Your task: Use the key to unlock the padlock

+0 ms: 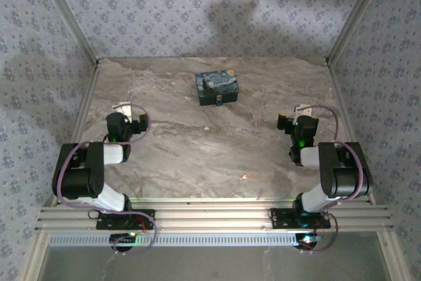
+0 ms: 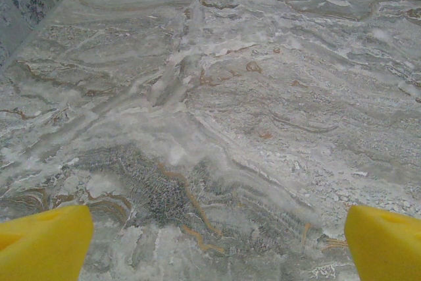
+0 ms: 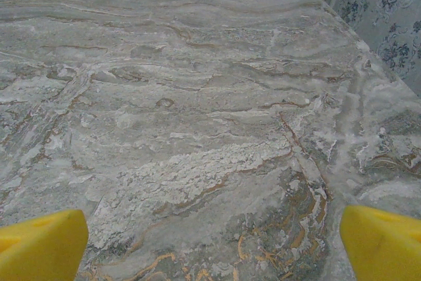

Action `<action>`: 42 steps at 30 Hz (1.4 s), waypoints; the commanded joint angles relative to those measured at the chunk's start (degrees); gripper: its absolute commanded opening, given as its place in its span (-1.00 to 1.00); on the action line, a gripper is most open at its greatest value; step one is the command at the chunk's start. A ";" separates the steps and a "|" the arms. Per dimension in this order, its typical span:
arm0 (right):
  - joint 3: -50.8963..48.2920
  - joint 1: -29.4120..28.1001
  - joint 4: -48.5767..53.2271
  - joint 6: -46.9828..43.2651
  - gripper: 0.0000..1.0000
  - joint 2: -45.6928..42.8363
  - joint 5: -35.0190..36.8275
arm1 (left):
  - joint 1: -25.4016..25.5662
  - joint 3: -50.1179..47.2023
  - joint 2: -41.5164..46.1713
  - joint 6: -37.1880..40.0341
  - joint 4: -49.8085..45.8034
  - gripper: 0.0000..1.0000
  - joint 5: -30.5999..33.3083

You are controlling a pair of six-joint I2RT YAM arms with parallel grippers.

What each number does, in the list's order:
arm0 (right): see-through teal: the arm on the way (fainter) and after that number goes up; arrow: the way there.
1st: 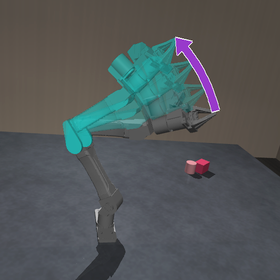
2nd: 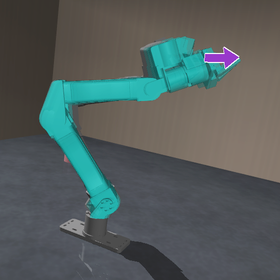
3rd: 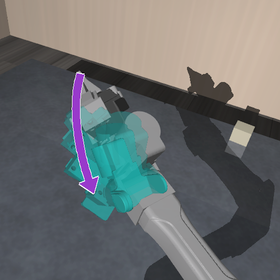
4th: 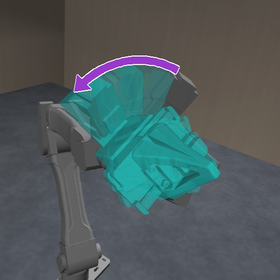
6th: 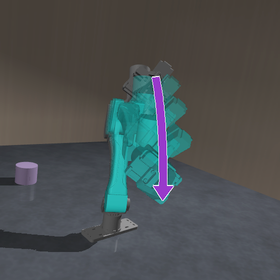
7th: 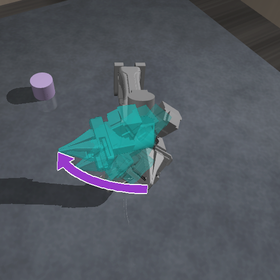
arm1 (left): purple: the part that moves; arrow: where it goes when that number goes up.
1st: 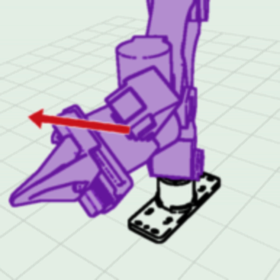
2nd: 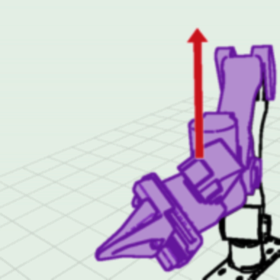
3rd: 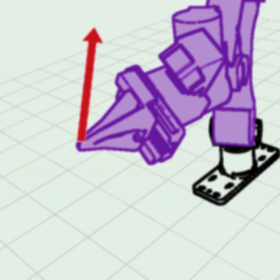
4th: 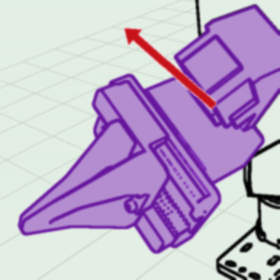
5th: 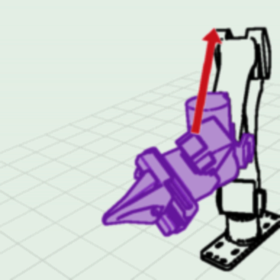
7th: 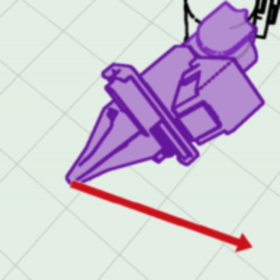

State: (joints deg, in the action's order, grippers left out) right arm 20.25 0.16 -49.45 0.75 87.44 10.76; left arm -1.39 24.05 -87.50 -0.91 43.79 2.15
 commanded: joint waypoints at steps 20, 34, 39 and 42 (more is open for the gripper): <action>43.37 -3.79 60.89 20.29 0.85 3.24 -7.46 | 1.04 29.65 0.10 -15.62 -41.74 0.92 -19.07; 83.71 -16.31 73.24 27.01 0.47 36.82 -17.83 | 15.06 62.64 -26.89 -29.67 -52.17 0.43 -33.83; 86.51 -17.63 73.22 27.56 0.44 40.96 -18.69 | 16.90 68.58 -34.51 -31.83 -52.57 0.29 -36.85; 86.20 -18.39 72.55 26.84 0.21 41.82 -20.88 | 17.94 69.95 -37.12 -31.83 -52.72 0.16 -38.55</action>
State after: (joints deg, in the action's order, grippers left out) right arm 104.53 -17.65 21.19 27.49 128.18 -7.51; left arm 15.68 91.37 -122.52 -31.38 -6.66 -32.80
